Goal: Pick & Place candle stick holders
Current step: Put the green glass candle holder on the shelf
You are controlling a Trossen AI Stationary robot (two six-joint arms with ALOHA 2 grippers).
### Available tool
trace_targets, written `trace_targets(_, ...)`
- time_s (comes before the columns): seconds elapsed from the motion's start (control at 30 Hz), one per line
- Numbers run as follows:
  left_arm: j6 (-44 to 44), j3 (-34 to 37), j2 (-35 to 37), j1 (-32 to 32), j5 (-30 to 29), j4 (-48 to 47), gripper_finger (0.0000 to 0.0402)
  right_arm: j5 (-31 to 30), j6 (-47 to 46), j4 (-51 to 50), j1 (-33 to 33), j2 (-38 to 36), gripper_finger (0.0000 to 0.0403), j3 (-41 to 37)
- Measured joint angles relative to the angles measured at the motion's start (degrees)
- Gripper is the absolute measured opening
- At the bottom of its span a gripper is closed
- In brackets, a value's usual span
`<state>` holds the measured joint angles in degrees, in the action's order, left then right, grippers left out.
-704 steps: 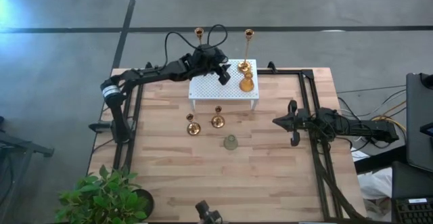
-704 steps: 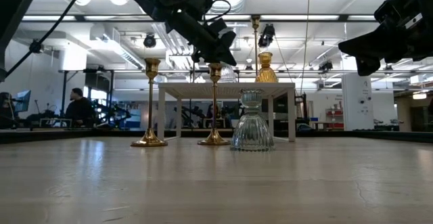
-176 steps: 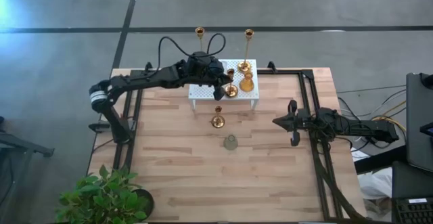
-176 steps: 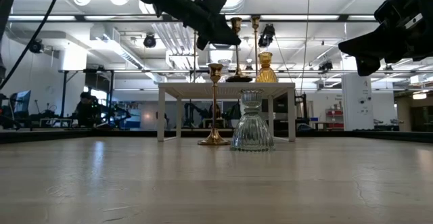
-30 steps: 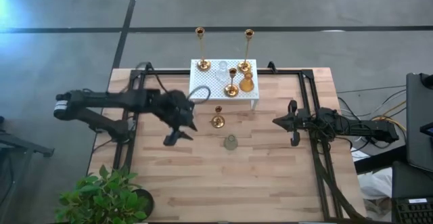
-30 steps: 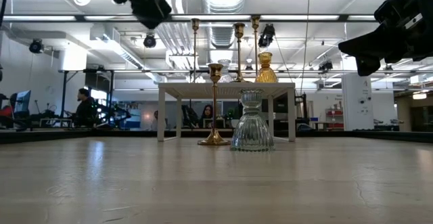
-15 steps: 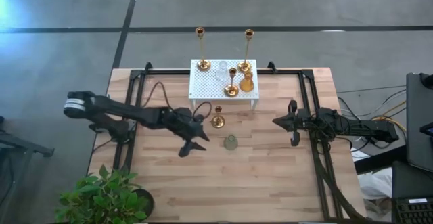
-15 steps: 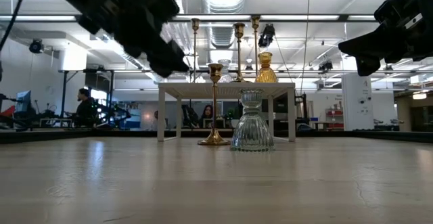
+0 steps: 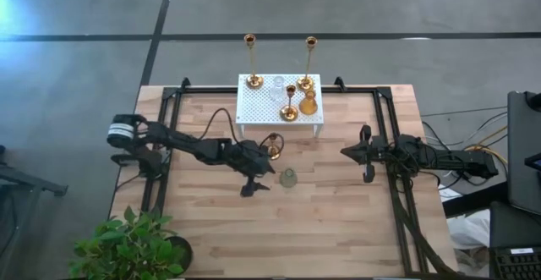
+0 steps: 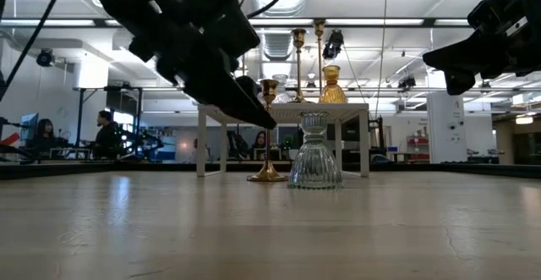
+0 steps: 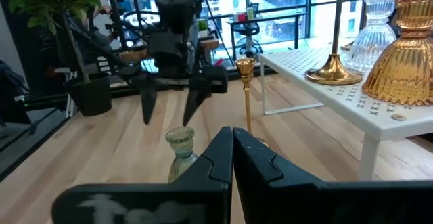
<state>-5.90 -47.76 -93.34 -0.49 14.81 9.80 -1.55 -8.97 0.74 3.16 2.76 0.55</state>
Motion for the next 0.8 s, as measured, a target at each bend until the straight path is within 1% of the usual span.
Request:
trace_targets(0.13,-2.6,-0.9,-1.7,0.2,-5.7,0.4,0.0312,0.0,0.0,0.0,0.0,0.0,0.0008,0.0)
trace_targets(0.23,-2.7,-1.1,-2.6,0.6,-8.0,2.9,0.0312,0.0,0.0,0.0,0.0,0.0,0.0008,0.0)
trace_targets(0.43,-1.5,-1.1,-5.8,0.9,-9.1,8.6,0.0312,0.0,0.0,0.0,0.0,0.0,0.0008,0.0)
trace_targets(0.57,-0.4,-1.8,-7.9,0.9,-9.0,9.8,0.0312,0.0,0.0,0.0,0.0,0.0,0.0008,0.0)
trace_targets(0.7,0.5,-3.8,-10.2,0.8,-8.8,10.2,0.0312,0.0,0.0,0.0,0.0,0.0,0.0008,0.0)
trace_targets(0.8,0.6,-5.8,-12.2,0.8,-8.7,12.2,0.0312,0.0,0.0,0.0,0.0,0.0,0.0008,0.0)
